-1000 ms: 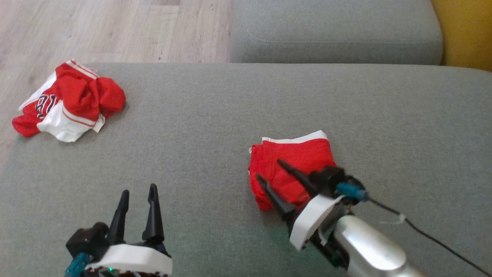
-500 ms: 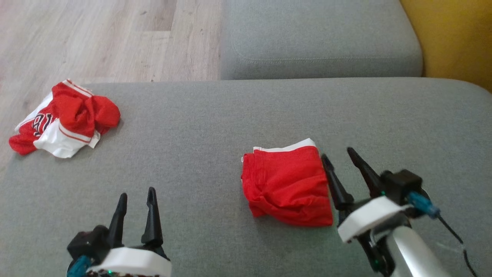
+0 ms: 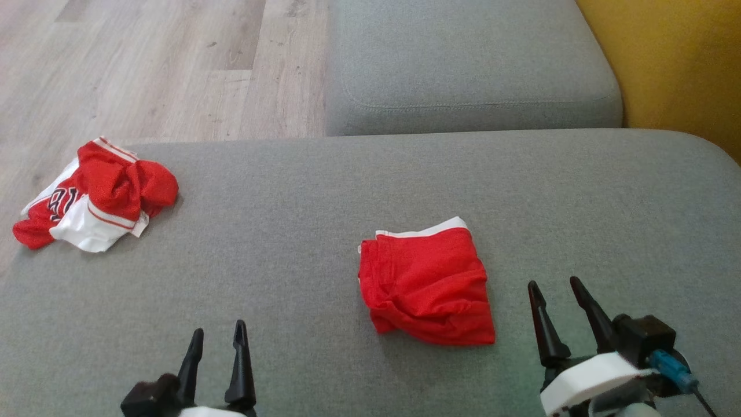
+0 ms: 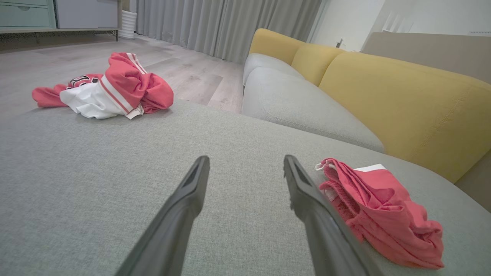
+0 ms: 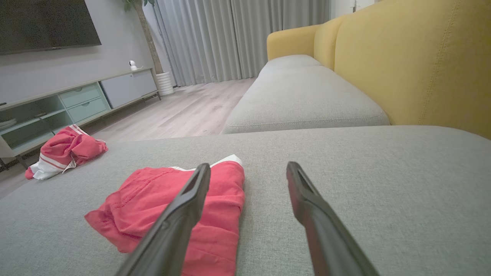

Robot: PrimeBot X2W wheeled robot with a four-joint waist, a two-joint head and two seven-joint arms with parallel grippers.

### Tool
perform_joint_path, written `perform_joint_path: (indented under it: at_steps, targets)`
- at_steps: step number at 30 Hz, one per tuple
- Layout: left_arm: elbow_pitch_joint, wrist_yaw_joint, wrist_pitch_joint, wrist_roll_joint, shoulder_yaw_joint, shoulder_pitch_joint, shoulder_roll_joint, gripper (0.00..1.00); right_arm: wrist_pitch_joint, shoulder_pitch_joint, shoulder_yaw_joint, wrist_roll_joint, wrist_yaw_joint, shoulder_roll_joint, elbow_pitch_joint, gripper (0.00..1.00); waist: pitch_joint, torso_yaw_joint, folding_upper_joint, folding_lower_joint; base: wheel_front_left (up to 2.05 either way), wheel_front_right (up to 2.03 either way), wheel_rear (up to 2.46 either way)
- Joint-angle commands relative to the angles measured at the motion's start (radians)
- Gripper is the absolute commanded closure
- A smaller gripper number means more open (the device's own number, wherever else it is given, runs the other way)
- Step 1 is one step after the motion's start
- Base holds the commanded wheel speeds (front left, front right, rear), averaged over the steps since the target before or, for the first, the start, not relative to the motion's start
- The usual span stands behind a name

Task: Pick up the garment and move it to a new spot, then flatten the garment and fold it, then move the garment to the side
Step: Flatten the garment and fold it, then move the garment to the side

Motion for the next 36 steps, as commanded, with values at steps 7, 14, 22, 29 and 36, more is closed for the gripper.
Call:
perform_joint_path:
  at_steps: [7, 14, 22, 29, 36]
  targets:
    - [-0.017, -0.016, -0.012, 0.030, 0.058, -0.029, -0.007, 0.00, 0.011, -0.022, 0.012, 0.004, 0.007, 0.001, -0.060, 0.00, 0.003, 0.003, -0.0001, 0.0001, 0.00, 0.00, 0.00]
    - [-0.015, -0.019, -0.012, 0.043, 0.064, -0.031, -0.013, 0.00, 0.025, -0.018, 0.005, 0.002, 0.007, 0.002, -0.062, 0.00, 0.012, 0.010, -0.0001, 0.0001, 0.00, 0.00, 0.00]
    - [-0.020, -0.022, -0.012, 0.056, 0.063, -0.048, -0.013, 0.00, 0.065, -0.094, -0.034, -0.014, 0.007, 0.002, -0.028, 0.00, 0.048, 0.036, -0.0001, 0.0001, 0.00, 0.00, 0.00]
    - [-0.017, -0.022, -0.007, 0.063, 0.053, -0.074, -0.023, 0.00, 0.174, -0.260, -0.044, -0.037, 0.007, 0.002, 0.119, 0.00, 0.104, 0.108, -0.0001, 0.0001, 0.00, 0.00, 0.00]
    - [-0.004, -0.032, -0.009, 0.064, 0.060, -0.096, -0.042, 0.00, 0.262, -0.341, -0.089, -0.047, 0.007, 0.002, 0.272, 0.00, 0.162, 0.176, -0.0001, 0.0001, 0.00, 0.00, 0.00]
